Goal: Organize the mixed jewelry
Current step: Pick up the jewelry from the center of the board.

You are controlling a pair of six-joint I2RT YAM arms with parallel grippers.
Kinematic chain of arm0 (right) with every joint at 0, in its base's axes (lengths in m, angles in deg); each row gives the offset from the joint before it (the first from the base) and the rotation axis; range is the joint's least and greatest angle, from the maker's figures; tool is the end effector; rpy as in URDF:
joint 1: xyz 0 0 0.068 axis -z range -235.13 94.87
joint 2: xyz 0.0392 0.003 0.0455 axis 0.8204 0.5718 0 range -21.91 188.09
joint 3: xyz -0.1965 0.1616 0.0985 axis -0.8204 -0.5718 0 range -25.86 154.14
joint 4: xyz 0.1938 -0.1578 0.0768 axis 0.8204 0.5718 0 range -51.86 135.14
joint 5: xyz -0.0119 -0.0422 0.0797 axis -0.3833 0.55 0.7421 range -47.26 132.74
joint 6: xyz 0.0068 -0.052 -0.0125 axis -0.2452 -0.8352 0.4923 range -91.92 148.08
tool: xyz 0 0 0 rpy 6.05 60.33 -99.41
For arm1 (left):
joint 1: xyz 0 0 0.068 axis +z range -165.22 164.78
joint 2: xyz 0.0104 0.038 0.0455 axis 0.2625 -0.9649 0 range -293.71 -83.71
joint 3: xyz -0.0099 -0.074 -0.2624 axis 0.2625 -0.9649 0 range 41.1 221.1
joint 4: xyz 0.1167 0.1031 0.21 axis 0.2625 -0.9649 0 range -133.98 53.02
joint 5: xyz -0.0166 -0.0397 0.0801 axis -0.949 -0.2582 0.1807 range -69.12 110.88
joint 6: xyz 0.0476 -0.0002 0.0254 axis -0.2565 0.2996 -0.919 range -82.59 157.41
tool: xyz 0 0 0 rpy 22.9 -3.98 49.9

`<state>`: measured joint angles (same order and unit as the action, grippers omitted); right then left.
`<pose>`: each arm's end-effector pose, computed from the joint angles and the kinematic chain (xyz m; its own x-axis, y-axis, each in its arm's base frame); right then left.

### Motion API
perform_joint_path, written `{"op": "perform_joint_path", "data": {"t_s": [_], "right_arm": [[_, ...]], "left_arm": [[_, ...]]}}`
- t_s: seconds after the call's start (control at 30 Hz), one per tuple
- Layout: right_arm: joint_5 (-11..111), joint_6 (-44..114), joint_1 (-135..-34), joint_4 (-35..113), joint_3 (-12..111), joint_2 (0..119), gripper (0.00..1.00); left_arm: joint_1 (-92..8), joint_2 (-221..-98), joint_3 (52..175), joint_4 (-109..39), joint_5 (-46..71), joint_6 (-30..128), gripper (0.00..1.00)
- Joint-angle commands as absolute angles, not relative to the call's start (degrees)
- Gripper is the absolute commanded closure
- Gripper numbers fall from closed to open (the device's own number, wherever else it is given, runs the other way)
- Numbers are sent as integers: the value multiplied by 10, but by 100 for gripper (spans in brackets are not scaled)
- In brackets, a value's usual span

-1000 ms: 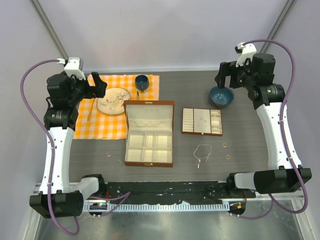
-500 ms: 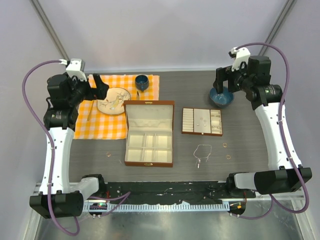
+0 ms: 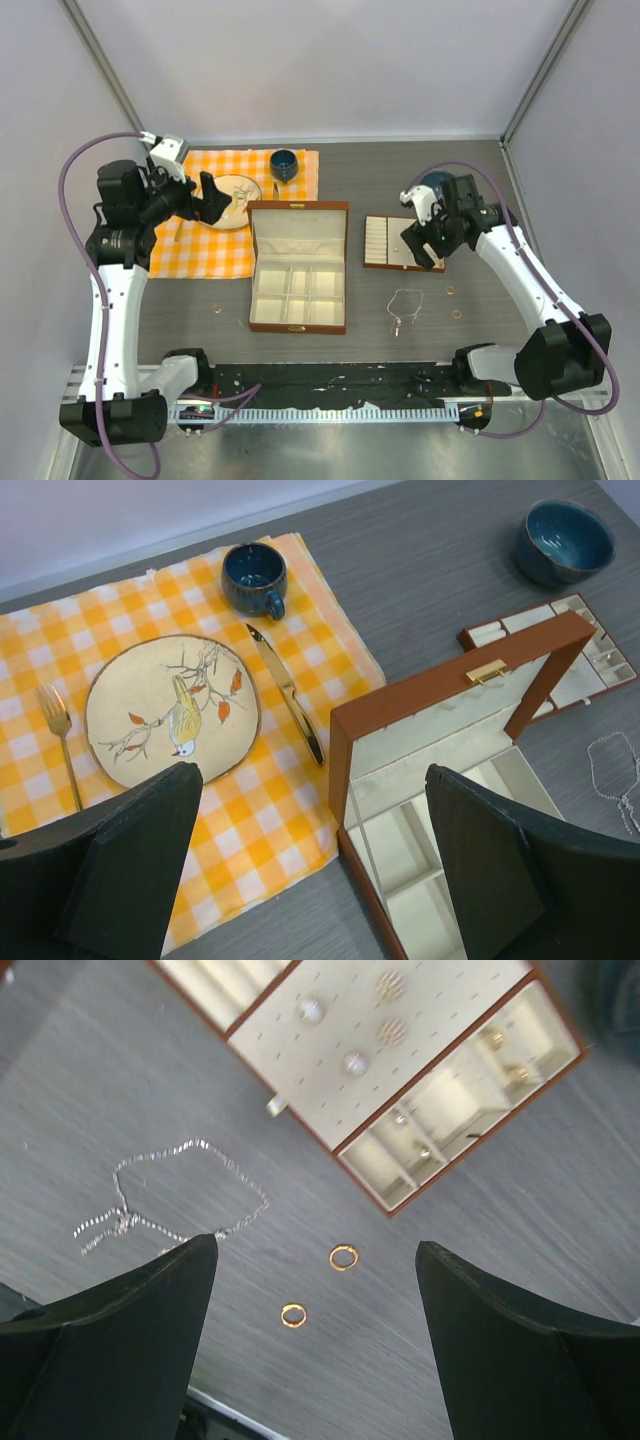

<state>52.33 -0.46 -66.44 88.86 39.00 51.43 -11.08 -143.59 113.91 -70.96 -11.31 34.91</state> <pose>0.2453 0.0551 0.2959 -0.6075 -0.6020 -0.5181 -0.6458 0.7542 -0.1190 0.2109 -0.0037 0.4177 -0.3390 0.0125 -0.9407 0.4500 0.8803 -0.1504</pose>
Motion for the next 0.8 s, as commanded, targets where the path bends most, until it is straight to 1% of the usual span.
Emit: {"op": "perform_joint_path", "data": {"t_s": [0.0, 0.2, 0.37, 0.57, 0.63, 0.77], "right_arm": [[528, -87, -673, 896, 345, 470, 15], [550, -113, -687, 895, 292, 475, 24], [555, -109, -702, 864, 262, 486, 27], [562, -92, -760, 851, 241, 495, 32], [550, -86, -794, 846, 233, 501, 32], [534, -79, -834, 835, 218, 518, 36]], "left_arm": [[-113, -1418, 1123, -723, -138, 326, 0], [-113, -1414, 1105, -718, -143, 323, 0], [-113, -1415, 1095, -716, -144, 324, 0], [-113, -1414, 1090, -725, -139, 319, 0], [-112, -1415, 1090, -724, -136, 317, 0], [-113, -1418, 1087, -719, -129, 320, 0]]}}
